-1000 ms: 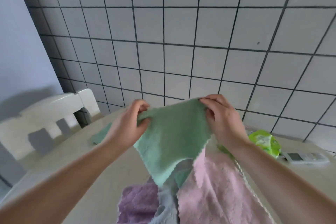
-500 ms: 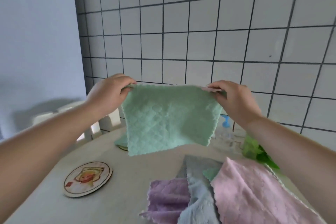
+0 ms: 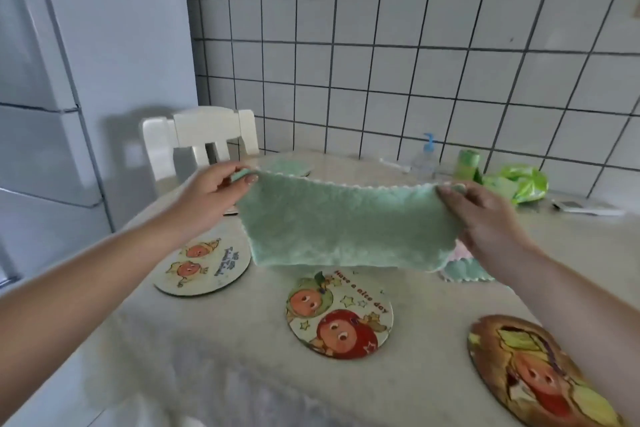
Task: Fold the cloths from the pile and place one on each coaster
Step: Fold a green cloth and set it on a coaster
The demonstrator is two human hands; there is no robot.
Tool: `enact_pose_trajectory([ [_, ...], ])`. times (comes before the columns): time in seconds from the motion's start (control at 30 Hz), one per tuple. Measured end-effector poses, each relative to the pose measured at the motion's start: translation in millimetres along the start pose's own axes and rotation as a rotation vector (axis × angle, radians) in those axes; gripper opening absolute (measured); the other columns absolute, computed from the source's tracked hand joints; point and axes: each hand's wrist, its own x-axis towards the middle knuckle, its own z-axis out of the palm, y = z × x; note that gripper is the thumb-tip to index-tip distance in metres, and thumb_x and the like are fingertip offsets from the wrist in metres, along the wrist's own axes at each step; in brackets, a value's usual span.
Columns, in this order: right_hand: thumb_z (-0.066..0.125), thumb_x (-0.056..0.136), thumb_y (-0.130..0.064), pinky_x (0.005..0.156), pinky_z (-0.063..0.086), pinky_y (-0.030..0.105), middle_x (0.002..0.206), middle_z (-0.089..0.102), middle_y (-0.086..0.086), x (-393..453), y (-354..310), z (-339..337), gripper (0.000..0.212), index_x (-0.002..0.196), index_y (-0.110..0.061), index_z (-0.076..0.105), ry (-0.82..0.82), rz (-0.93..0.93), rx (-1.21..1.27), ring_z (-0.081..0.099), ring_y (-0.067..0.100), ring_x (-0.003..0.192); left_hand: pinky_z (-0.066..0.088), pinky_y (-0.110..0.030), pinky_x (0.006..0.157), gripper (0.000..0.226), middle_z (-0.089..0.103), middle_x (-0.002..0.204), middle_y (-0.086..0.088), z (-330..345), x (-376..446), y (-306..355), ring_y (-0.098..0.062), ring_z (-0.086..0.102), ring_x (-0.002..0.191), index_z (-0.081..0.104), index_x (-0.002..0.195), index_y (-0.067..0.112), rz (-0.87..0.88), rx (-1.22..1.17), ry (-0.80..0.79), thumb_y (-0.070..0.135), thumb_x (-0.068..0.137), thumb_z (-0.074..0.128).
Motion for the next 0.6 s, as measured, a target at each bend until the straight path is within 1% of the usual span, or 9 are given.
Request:
enact_pose_trajectory([
  [0.07,0.06,0.088,-0.028,0.07,0.051,0.039,0.073,0.065,0.003,-24,22,4,0.021,0.072,-0.017,0.068,-0.035,0.125,0.114,0.063,0.016,0.067,0.043,-0.009,0.061,0.012,0.057,0.079,0.004,9,-34,-14,0.004,0.055,0.065,0.062,0.088,0.023,-0.072,-0.081,-0.098,0.025,0.093,0.051],
  [0.1,0.058,0.089,-0.024,0.065,0.053,0.035,0.071,0.066,0.003,-35,32,7,0.021,0.073,-0.015,0.067,-0.049,0.189,0.157,0.064,0.014,0.064,0.043,-0.014,0.059,0.02,0.054,0.073,0.001,13,-50,-21,0.002,0.052,0.059,0.064,0.082,0.019,-0.1,-0.089,-0.15,0.035,0.091,0.054],
  [0.2,0.055,0.091,-0.022,0.054,0.053,0.025,0.068,0.067,0.001,-61,55,9,0.015,0.081,-0.014,0.062,-0.106,0.331,0.183,0.064,0.01,0.06,0.043,-0.038,0.06,0.058,0.049,0.066,-0.004,20,-81,-46,-0.013,0.05,0.063,0.059,0.075,0.016,-0.146,0.014,-0.24,0.074,0.071,0.052],
  [0.23,0.055,0.091,-0.021,0.054,0.052,0.024,0.07,0.068,0.002,-67,61,8,0.014,0.083,-0.013,0.063,-0.12,0.368,0.183,0.065,0.01,0.06,0.045,-0.042,0.061,0.061,0.05,0.066,-0.005,22,-88,-51,-0.015,0.051,0.064,0.059,0.075,0.014,-0.165,0.033,-0.257,0.074,0.072,0.05],
  [0.3,0.054,0.091,-0.02,0.053,0.053,0.024,0.073,0.069,0.005,-72,70,4,0.014,0.085,-0.011,0.063,-0.138,0.43,0.188,0.066,0.013,0.061,0.044,-0.047,0.06,0.058,0.047,0.064,-0.004,26,-95,-53,-0.016,0.049,0.062,0.056,0.077,0.003,-0.195,0.026,-0.285,0.06,0.08,0.048],
  [0.4,0.053,0.091,-0.019,0.059,0.055,0.027,0.079,0.071,0.01,-74,77,-2,0.015,0.085,-0.01,0.064,-0.199,0.52,0.215,0.069,0.018,0.067,0.035,-0.034,0.055,0.053,0.042,0.061,0.0,31,-96,-57,-0.013,0.043,0.057,0.053,0.077,-0.002,-0.206,0.091,-0.313,0.051,0.08,0.047],
  [0.47,0.054,0.09,-0.02,0.063,0.055,0.028,0.083,0.072,0.011,-71,79,-3,0.015,0.087,-0.01,0.064,-0.256,0.56,0.202,0.069,0.02,0.072,0.037,-0.033,0.055,0.049,0.043,0.06,0.001,35,-92,-61,-0.013,0.044,0.057,0.053,0.076,0.001,-0.244,0.099,-0.337,0.05,0.081,0.047],
  [0.53,0.054,0.091,-0.019,0.06,0.054,0.027,0.079,0.071,0.009,-65,83,-2,0.014,0.085,-0.011,0.063,-0.257,0.551,0.155,0.068,0.018,0.069,0.04,-0.033,0.055,0.041,0.045,0.062,-0.002,40,-84,-66,-0.015,0.046,0.057,0.055,0.077,0.002,-0.287,0.134,-0.35,0.042,0.087,0.049],
  [0.6,0.053,0.092,-0.019,0.057,0.052,0.026,0.071,0.07,0.004,-53,87,0,0.015,0.082,-0.013,0.062,-0.193,0.508,0.092,0.067,0.016,0.064,0.037,-0.028,0.053,0.037,0.045,0.062,-0.003,47,-74,-71,-0.013,0.045,0.056,0.055,0.078,0.0,-0.277,0.194,-0.338,0.035,0.09,0.05],
])
